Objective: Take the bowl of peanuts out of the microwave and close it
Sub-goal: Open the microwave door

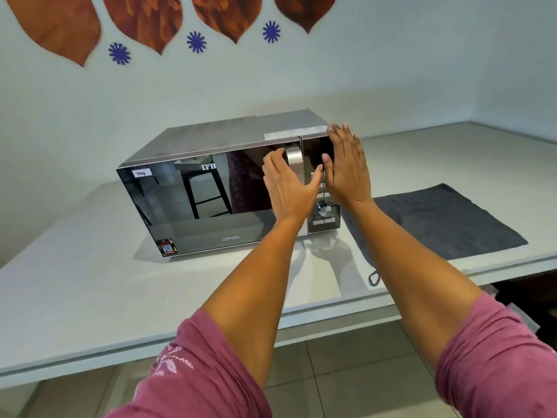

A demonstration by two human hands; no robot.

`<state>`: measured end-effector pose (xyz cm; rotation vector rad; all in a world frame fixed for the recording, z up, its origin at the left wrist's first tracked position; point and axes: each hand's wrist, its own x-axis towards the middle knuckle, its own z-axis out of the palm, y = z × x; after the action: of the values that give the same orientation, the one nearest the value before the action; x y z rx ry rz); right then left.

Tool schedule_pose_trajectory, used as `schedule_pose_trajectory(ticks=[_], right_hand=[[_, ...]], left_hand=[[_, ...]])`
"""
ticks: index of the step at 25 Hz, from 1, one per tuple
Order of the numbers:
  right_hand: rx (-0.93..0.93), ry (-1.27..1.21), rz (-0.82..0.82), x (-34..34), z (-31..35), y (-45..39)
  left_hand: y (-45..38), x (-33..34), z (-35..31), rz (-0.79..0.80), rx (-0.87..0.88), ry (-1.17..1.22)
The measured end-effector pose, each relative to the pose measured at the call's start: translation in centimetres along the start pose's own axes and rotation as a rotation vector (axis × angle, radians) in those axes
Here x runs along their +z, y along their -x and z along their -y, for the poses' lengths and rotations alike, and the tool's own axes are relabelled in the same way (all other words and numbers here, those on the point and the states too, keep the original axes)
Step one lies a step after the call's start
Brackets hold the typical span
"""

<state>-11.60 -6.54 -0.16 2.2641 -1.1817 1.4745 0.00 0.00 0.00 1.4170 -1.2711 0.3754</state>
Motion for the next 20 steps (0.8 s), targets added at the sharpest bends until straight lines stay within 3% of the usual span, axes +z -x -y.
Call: schedule_pose_trajectory(ticks=[9, 12, 20], right_hand=[[0.025, -0.036, 0.020, 1.0, -1.2, 0.2], [0.035, -0.064, -0.010, 1.6, -1.1, 0.3], [0.094, -0.167, -0.092, 2.7, -0.5, 0.2]], left_hand=[[-0.2, 3.1, -0.9, 0.050, -0.412, 0.305], [-0.7, 4.0, -0.6, 0.046, -0.533, 0.277], [-1.7, 4.0, -0.4, 0.088, -0.640, 0.201]])
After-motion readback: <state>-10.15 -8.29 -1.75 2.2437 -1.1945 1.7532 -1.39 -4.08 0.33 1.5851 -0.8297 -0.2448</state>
